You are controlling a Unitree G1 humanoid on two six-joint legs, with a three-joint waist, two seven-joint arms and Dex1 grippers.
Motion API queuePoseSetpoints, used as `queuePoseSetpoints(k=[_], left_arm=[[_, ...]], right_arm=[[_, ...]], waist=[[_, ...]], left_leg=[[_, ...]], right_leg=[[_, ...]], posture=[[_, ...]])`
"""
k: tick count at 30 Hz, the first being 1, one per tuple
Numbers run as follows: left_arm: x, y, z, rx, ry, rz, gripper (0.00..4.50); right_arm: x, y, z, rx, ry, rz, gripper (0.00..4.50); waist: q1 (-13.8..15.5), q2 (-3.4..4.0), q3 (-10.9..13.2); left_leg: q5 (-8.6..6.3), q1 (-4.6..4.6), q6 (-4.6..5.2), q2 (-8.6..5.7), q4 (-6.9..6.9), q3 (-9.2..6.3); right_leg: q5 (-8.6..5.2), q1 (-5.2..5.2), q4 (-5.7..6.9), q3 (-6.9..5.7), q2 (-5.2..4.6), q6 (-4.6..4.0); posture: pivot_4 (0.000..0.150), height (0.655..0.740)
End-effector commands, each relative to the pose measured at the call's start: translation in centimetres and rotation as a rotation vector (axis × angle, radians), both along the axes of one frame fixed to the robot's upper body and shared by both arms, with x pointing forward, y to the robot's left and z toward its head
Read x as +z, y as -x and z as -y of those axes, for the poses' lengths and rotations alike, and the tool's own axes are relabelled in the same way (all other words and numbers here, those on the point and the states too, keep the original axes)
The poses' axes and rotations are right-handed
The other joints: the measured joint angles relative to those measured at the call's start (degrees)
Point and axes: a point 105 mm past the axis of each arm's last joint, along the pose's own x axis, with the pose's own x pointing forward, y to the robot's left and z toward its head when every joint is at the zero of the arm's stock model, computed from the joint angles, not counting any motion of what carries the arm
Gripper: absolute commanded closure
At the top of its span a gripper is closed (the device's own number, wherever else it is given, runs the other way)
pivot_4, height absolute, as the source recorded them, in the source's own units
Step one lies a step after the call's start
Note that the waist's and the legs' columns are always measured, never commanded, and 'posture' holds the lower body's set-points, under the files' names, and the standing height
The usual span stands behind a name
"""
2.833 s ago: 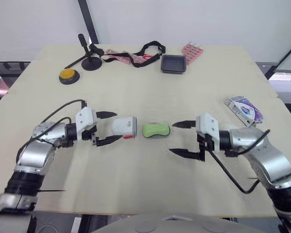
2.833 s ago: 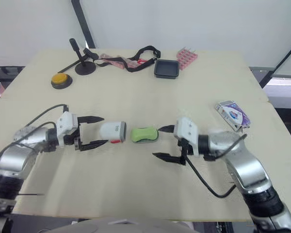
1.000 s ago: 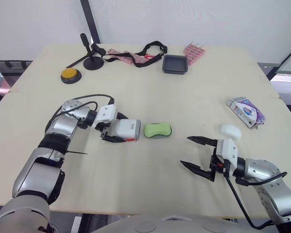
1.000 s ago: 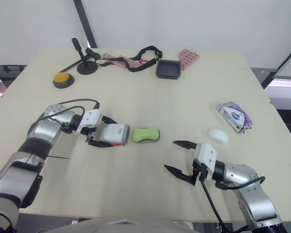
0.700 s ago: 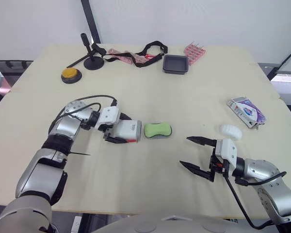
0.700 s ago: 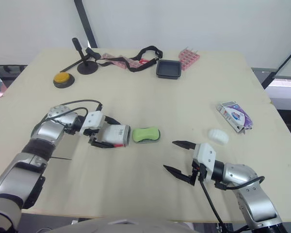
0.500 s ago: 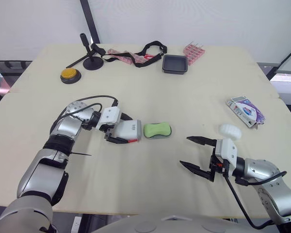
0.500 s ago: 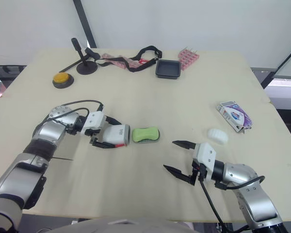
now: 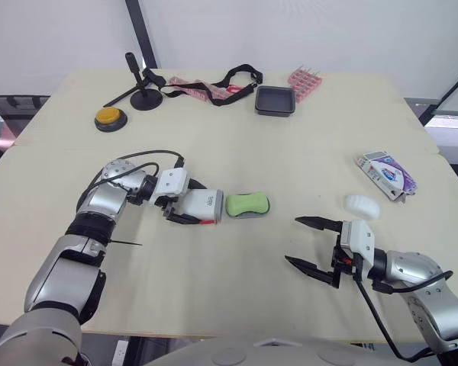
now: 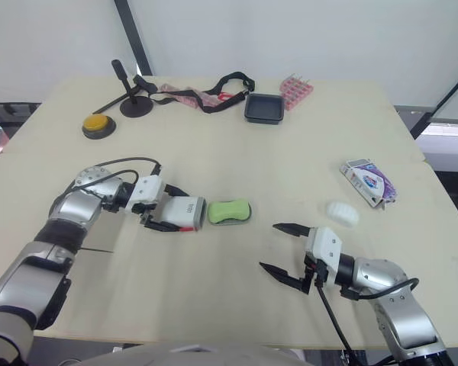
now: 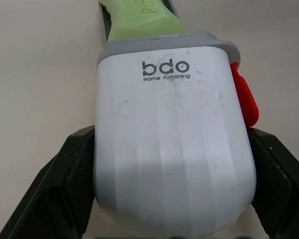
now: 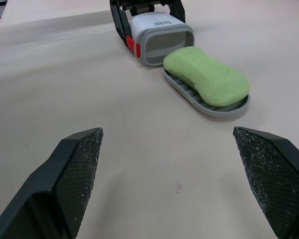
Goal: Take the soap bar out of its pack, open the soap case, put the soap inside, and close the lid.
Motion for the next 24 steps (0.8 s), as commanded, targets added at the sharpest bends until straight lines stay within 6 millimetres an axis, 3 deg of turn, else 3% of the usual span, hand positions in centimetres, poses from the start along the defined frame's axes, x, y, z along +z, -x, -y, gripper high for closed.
queuePoseSetpoints(k=[1,7,16,24], left_arm=[[0.9,0.4,-0.6,0.006,0.022,0.008,0.99],[1.2,1.3,-0.7,0.009,0.036,-0.003,0.99],[0.7,2.3,-0.5,0.026,0.039,-0.019,0.99],[0.7,2.4,-0.5,0.041,0.043,-0.018,0.99]], right_arm=[[2.4,-1.0,-0.3,0.059,0.066,0.080,0.00],[5.6,-3.7,-3.0,0.179,0.172,0.067,0.00],[5.2,-7.4,-8.6,0.357,0.382,-0.024,0.00],[4.1,-8.6,-10.4,0.388,0.485,-0.079,0.00]], waist=[[-0.11,0.02,0.01],[-0.30,0.09,0.06],[-0.10,0.12,0.09],[0.36,0.10,0.09]], left_leg=[[0.00,0.01,0.00,0.00,0.00,0.00],[0.06,0.10,-0.08,0.04,-0.05,0.03],[0.25,0.21,-0.42,0.06,-0.19,0.05],[0.25,0.16,-0.44,0.05,-0.18,0.02]], right_leg=[[0.00,0.00,0.00,0.00,0.00,0.00],[0.11,0.03,0.03,0.00,0.11,0.18],[0.12,-0.08,0.02,-0.10,0.19,0.21],[0.13,-0.13,0.10,-0.17,0.18,0.21]], posture=[[0.150,0.7400],[0.150,0.7400],[0.150,0.7400],[0.150,0.7400]])
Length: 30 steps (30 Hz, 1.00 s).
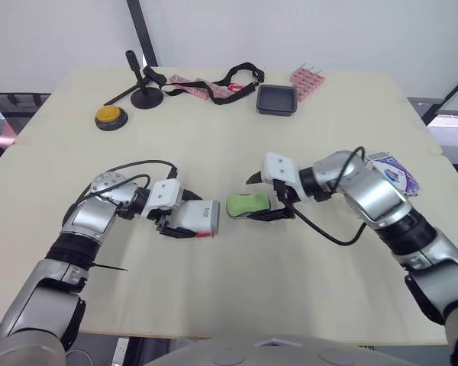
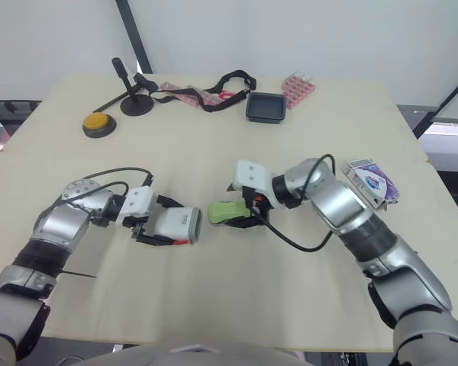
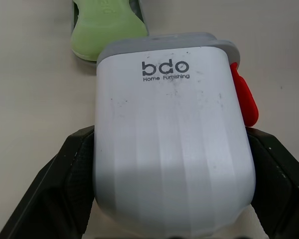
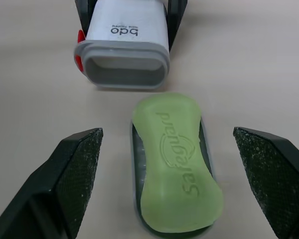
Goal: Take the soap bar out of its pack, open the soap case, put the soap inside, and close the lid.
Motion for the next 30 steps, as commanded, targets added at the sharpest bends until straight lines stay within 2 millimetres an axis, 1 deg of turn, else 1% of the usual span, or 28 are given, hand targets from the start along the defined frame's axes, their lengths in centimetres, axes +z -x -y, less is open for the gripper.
queuePoseSetpoints(k=[1,11,16,23,26,27,28,29,30], left_arm=[[0.7,0.0,-0.2,0.007,0.009,0.025,0.99],[0.7,0.3,-0.1,0.015,0.016,0.022,0.99],[0.8,0.3,-0.1,0.016,0.017,0.023,0.99],[0.8,0.2,0.0,0.017,0.015,0.027,0.99],[0.8,0.2,0.0,0.017,0.014,0.028,0.99],[0.8,0.2,0.0,0.017,0.014,0.028,0.99],[0.8,0.3,0.0,0.016,0.015,0.028,0.99],[0.7,0.3,0.0,0.016,0.015,0.028,0.99],[0.7,0.2,0.0,0.016,0.015,0.028,0.99]], right_arm=[[0.1,-0.3,-0.4,0.006,0.032,0.010,0.00],[-1.7,-0.9,-1.3,-0.046,0.076,-0.022,0.00],[-2.9,-1.1,-1.1,-0.057,0.100,-0.033,0.00],[-3.7,-1.2,-1.1,-0.062,0.113,-0.033,0.00],[-4.1,-1.1,-0.9,-0.057,0.133,-0.027,0.80],[-4.2,-1.1,-0.9,-0.058,0.133,-0.026,1.24],[-4.3,-1.1,-0.9,-0.056,0.136,-0.024,1.43],[-4.3,-1.1,-0.8,-0.056,0.138,-0.023,1.79],[-4.4,-1.1,-0.8,-0.055,0.139,-0.021,1.96]], waist=[[-0.04,0.00,0.00],[-0.09,0.00,0.00],[-0.13,0.00,0.00],[-0.25,-0.01,-0.01],[-0.19,-0.01,-0.01],[-0.18,-0.01,-0.01],[-0.17,-0.04,-0.02],[-0.18,-0.06,-0.04],[-0.21,-0.06,-0.04]], left_leg=[[0.00,0.00,0.00,0.00,0.00,0.00],[0.02,-0.02,-0.03,0.01,0.02,0.01],[0.01,-0.01,-0.04,0.01,0.02,0.01],[0.04,-0.01,-0.07,0.02,0.02,0.01],[0.05,0.00,-0.08,0.02,0.02,0.02],[0.05,0.00,-0.08,0.02,0.02,0.02],[0.05,0.00,-0.08,0.02,0.02,0.02],[0.05,0.01,-0.08,0.02,0.02,0.02],[0.05,0.02,-0.08,0.02,0.02,0.02]], right_leg=[[0.00,0.00,0.00,0.00,0.00,0.00],[0.00,-0.01,-0.02,0.01,0.01,0.00],[0.00,-0.01,-0.02,0.01,0.01,0.00],[0.00,0.00,0.02,0.03,0.01,0.00],[0.00,0.00,0.06,0.04,0.01,-0.01],[0.00,0.00,0.05,0.04,0.01,-0.01],[0.00,0.00,0.05,0.04,0.01,-0.01],[0.00,0.01,0.05,0.03,0.02,-0.01],[0.00,0.03,0.05,0.03,0.02,-0.01]], posture=[[0.150,0.7400],[0.150,0.7400],[0.150,0.7400],[0.150,0.7400],[0.150,0.7400],[0.150,0.7400],[0.150,0.7400],[0.150,0.7400],[0.150,0.7400]])
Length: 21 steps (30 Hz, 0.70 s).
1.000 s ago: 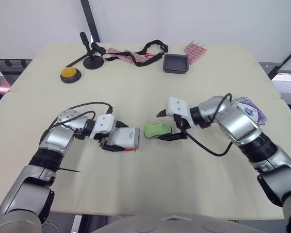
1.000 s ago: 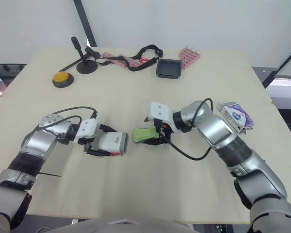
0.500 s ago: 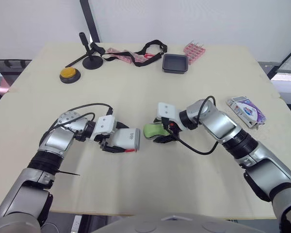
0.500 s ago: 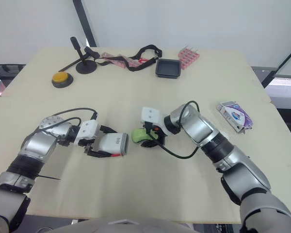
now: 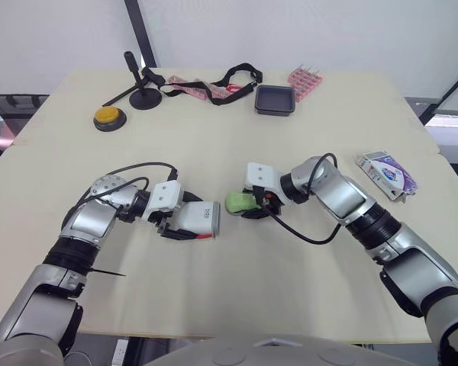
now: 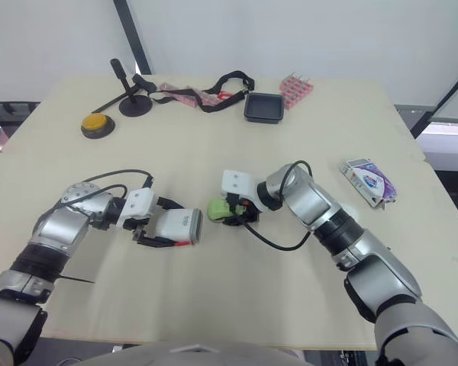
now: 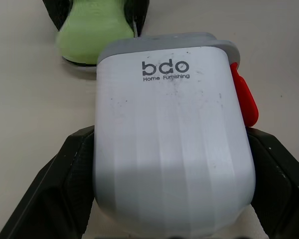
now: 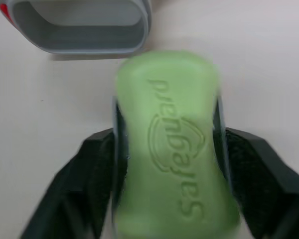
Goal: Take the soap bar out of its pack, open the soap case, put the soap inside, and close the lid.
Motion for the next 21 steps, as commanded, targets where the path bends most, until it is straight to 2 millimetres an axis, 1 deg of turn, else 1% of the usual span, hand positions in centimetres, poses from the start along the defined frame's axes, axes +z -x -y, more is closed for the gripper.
queuePoseSetpoints(k=[1,6,11,16,19,21], left_arm=[[0.9,-0.1,0.0,-0.008,0.009,0.037,0.99],[0.9,-0.3,0.1,-0.003,0.014,0.039,0.99],[0.9,-0.8,0.4,0.023,0.032,0.050,0.99],[1.0,-1.4,1.2,0.047,0.063,0.057,0.99],[1.1,-1.7,2.0,0.055,0.085,0.059,0.99],[1.2,-1.7,2.6,0.045,0.103,0.058,0.99]], right_arm=[[-1.3,0.3,0.5,-0.002,0.043,-0.015,1.96],[-1.0,0.1,0.9,0.000,0.053,0.010,1.96],[1.1,0.3,1.6,0.027,0.045,0.052,1.96],[2.8,1.3,2.4,0.082,0.077,0.092,1.96],[3.6,2.7,2.3,0.109,0.082,0.079,1.96],[3.7,3.1,1.9,0.107,0.080,0.068,1.96]], waist=[[-0.04,0.00,0.00],[0.00,0.00,0.00],[0.36,0.02,0.01],[0.18,0.03,0.03],[-0.04,0.04,0.03],[-0.07,0.04,0.03]], left_leg=[[0.00,0.02,0.00,0.00,0.00,0.00],[0.00,0.05,0.00,0.00,0.00,0.00],[0.01,0.05,0.00,-0.01,0.02,0.00],[0.00,-0.10,0.01,-0.01,0.01,-0.02],[0.00,-0.22,0.00,0.04,-0.01,-0.02],[0.00,-0.20,0.00,0.07,-0.01,-0.02]], right_leg=[[0.00,0.00,0.00,0.01,0.00,0.00],[0.00,0.00,0.02,0.01,-0.01,0.00],[0.00,-0.01,0.01,-0.02,-0.01,0.00],[0.01,-0.03,0.02,-0.02,0.00,0.00],[0.01,-0.03,-0.02,0.00,0.04,0.00],[0.01,-0.03,-0.01,0.01,0.07,0.00]], posture=[[0.150,0.7400],[0.150,0.7400],[0.150,0.7400],[0.150,0.7400],[0.150,0.7400],[0.150,0.7400]])
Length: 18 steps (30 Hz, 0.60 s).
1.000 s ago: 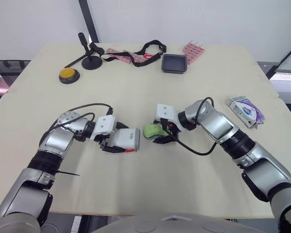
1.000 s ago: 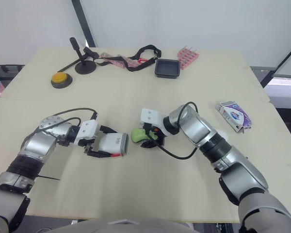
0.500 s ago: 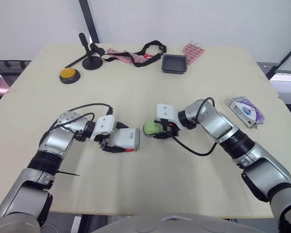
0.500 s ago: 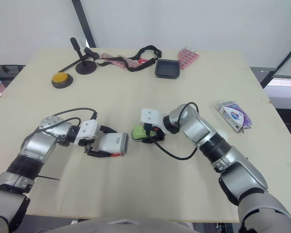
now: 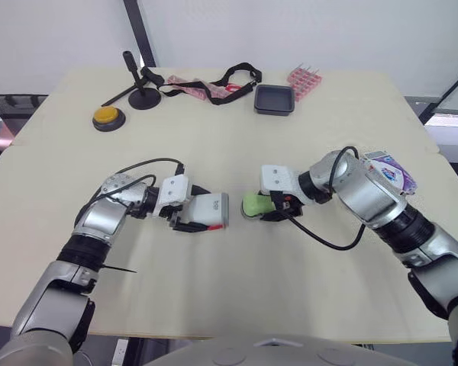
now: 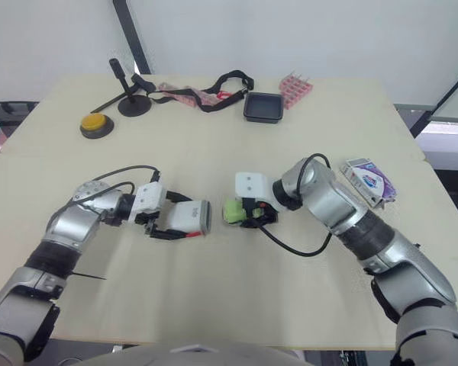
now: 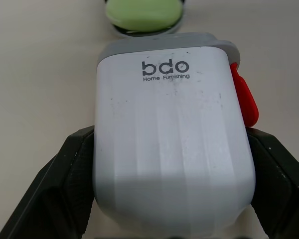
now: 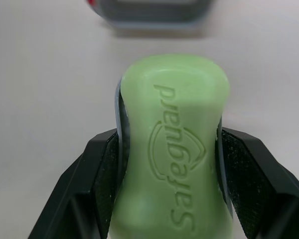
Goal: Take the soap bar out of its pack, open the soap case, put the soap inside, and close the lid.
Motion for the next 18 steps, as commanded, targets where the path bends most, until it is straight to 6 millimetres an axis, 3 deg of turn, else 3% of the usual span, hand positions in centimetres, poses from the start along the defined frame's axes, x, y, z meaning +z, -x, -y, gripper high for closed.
queuePoseSetpoints(k=[1,7,18], left_arm=[[0.8,-0.4,0.9,-0.007,0.032,0.024,0.99],[0.9,0.1,2.1,-0.056,0.043,0.033,0.99],[1.2,-0.1,2.0,-0.052,0.050,0.043,0.99]], right_arm=[[1.4,1.1,-1.0,0.028,-0.030,0.006,1.96],[0.9,1.1,-1.5,0.012,-0.021,-0.001,1.96],[0.6,0.9,-2.0,0.018,-0.002,-0.011,1.96]], waist=[[0.04,0.00,0.00],[0.30,0.00,0.00],[0.25,0.00,0.00]], left_leg=[[0.00,0.00,0.00,0.00,0.00,0.00],[0.00,0.03,0.01,-0.01,0.04,0.01],[0.00,0.03,0.00,-0.01,0.04,0.01]], right_leg=[[0.00,0.00,0.00,0.00,0.00,0.00],[0.00,0.00,0.02,0.00,-0.02,-0.01],[0.00,0.00,0.04,0.00,-0.02,-0.01]], posture=[[0.150,0.7400],[0.150,0.7400],[0.150,0.7400]])
